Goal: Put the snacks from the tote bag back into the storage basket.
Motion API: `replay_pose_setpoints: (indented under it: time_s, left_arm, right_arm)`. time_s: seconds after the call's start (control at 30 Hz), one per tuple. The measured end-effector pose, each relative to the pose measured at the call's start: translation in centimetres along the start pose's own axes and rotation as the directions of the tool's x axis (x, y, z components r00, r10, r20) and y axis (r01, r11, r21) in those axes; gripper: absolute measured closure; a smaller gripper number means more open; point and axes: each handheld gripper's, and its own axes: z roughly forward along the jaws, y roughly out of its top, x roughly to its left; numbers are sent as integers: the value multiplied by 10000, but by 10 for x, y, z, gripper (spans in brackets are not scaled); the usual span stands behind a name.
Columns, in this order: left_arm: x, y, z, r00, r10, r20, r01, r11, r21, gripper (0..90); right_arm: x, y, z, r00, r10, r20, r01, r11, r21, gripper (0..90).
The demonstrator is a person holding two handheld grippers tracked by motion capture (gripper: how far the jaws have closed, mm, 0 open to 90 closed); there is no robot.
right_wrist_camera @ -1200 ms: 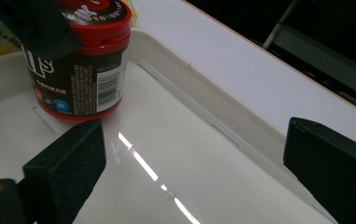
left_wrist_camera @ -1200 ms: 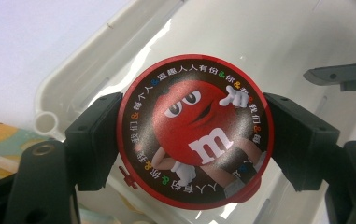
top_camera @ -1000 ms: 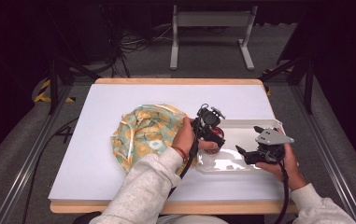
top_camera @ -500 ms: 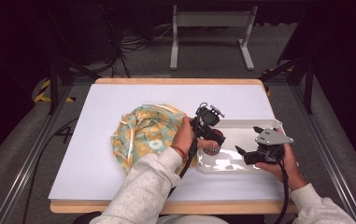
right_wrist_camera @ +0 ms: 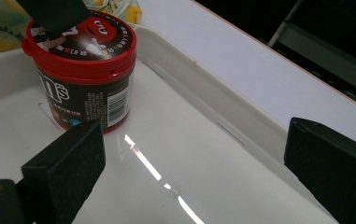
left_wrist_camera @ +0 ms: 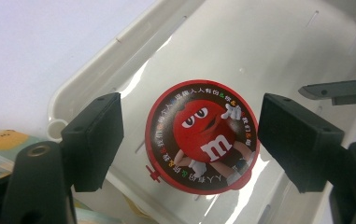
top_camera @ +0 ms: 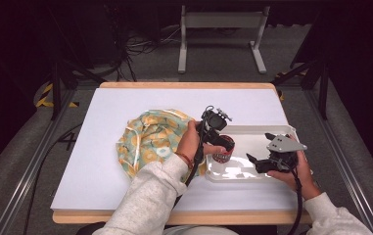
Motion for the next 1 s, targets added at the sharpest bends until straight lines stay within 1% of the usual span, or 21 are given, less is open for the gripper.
replay_pose_setpoints:
  time_s: [0.03, 0.07, 0.1, 0.13, 0.17, 0.2, 0.23, 0.33, 0.37, 0.4, 0.43, 0.57, 0.7, 0.77, 0.8, 0.9, 1.0]
  left_arm:
    - [0, 0, -1, 10000, 70, -26, -70, 10000, -26, 218]
    - [0, 0, -2, 9999, 17, -143, -17, 10000, -41, 213]
    - [0, -1, -4, 9995, 62, -303, -63, 10000, -29, 179]
    - [0, -1, -4, 9995, 62, -303, -63, 10000, -29, 175]
    - [0, -1, -5, 9991, 163, -384, -166, 9998, -80, 175]
    - [0, -1, -6, 9991, 61, -415, -64, 9999, -82, 169]
    - [0, -1, -8, 9987, 132, -501, -138, 9998, -107, 165]
    - [1, -2, -11, 9984, 205, -527, -212, 9997, -128, 158]
    - [1, -3, -12, 9983, 206, -546, -218, 9995, -230, 158]
    - [2, -3, -13, 9981, 299, -547, -313, 9992, -239, 158]
    - [2, -4, -15, 9981, 303, -537, -318, 9991, -269, 160]
    - [4, -5, -22, 9959, 558, -708, -582, 9978, -320, 160]
    - [3, -5, -27, 9941, 702, -828, -734, 9966, -372, 150]
    - [3, -5, -29, 9918, 830, -972, -866, 9957, -337, 147]
    - [2, -5, -30, 9912, 837, -1024, -880, 9954, -380, 146]
    - [2, -6, -33, 9913, 881, -977, -924, 9949, -408, 145]
    - [2, -8, -34, 9908, 859, -1045, -898, 9954, -327, 155]
  right_arm:
    - [0, 0, 0, 10000, -9, 0, 9, 10000, -2, 61]
    - [0, 0, 0, 10000, -12, 3, 12, 10000, -2, 61]
    - [0, 0, 0, 10000, -15, -8, 15, 10000, 4, 61]
    - [0, 0, 0, 10000, -15, -8, 15, 10000, 4, 61]
    - [0, 0, 0, 10000, -24, 0, 24, 10000, 8, 61]
    - [0, 0, 0, 10000, -17, -5, 17, 10000, 6, 61]
    - [0, 0, 0, 10000, -22, -7, 22, 10000, 8, 61]
    - [0, 0, 0, 10000, -37, -17, 37, 10000, 17, 61]
    - [0, 0, 0, 10000, -35, -26, 35, 10000, 17, 61]
    - [0, 0, 0, 10000, -46, -36, 46, 10000, 25, 61]
    - [0, 0, 0, 10000, -57, -53, 57, 10000, 26, 61]
    - [1, 0, 0, 9999, -93, -111, 93, 10000, 28, 60]
    - [1, 0, 0, 9999, -71, -122, 72, 10000, 27, 60]
    - [2, 0, 1, 10000, -47, -72, 47, 10000, 34, 59]
    - [1, 0, 1, 10000, -29, -72, 29, 10000, 37, 59]
    - [1, 0, 1, 10000, 4, -64, -3, 10000, 37, 59]
    - [1, 0, 1, 10000, -5, -86, 5, 10000, 43, 59]
